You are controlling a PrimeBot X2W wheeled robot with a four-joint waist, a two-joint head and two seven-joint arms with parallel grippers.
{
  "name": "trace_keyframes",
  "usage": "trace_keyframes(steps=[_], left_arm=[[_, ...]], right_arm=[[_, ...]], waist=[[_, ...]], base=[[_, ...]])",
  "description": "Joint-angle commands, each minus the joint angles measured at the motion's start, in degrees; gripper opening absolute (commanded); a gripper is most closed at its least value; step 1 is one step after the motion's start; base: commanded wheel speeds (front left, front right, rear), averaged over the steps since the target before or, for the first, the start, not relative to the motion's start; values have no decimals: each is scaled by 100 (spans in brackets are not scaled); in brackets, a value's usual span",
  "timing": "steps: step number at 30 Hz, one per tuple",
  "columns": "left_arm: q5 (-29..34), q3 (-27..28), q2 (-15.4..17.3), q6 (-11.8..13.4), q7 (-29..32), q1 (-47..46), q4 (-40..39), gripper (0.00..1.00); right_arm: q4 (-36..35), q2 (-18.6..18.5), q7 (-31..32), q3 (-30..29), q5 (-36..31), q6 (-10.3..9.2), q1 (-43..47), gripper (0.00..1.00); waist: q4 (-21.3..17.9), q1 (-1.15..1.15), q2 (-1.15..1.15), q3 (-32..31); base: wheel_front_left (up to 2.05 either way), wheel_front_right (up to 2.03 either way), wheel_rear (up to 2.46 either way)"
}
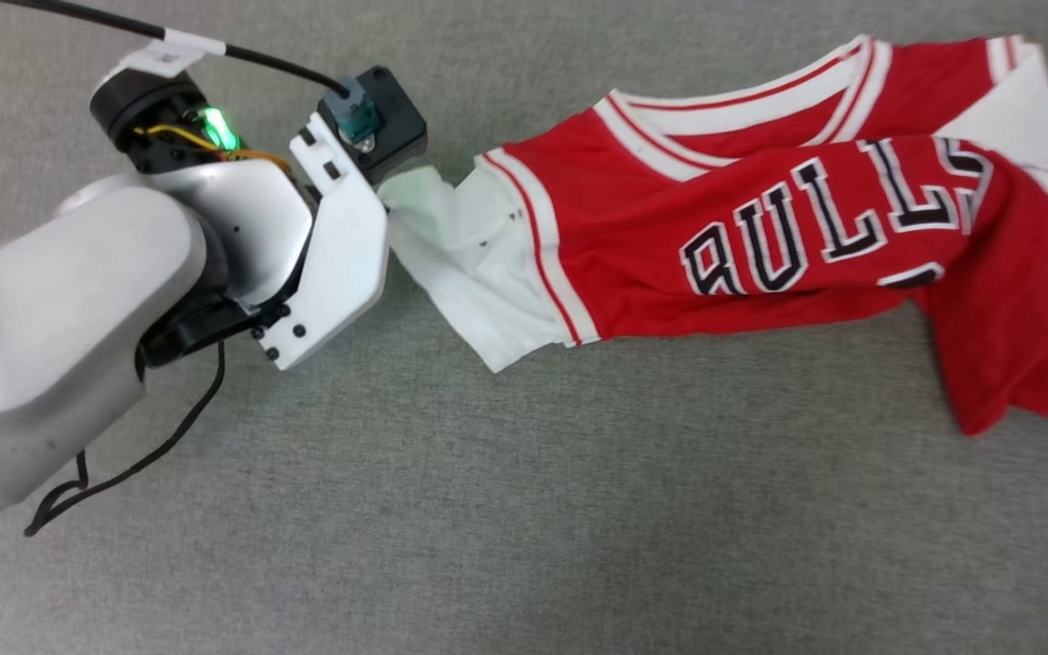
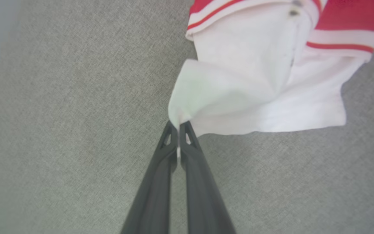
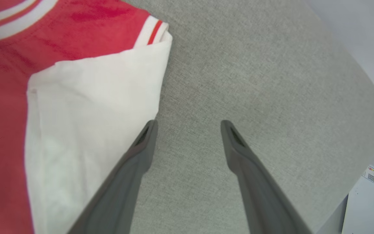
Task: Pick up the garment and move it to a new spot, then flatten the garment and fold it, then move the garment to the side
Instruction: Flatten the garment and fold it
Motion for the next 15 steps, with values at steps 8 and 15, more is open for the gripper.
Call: trace_keyframes(steps=[8,15], left_arm=[[98,-36,-53,5,-140,-149,-40,0],[53,-96,-6,2,-214,-69,144,0]], right_arm=[[297,169,-123,362,171,-4,438,100],[317,213,-709,568,361,-4,489,0]], waist=[[190,0,0,379],[96,0,0,287]], base=[[0,0,0],[0,0,0]])
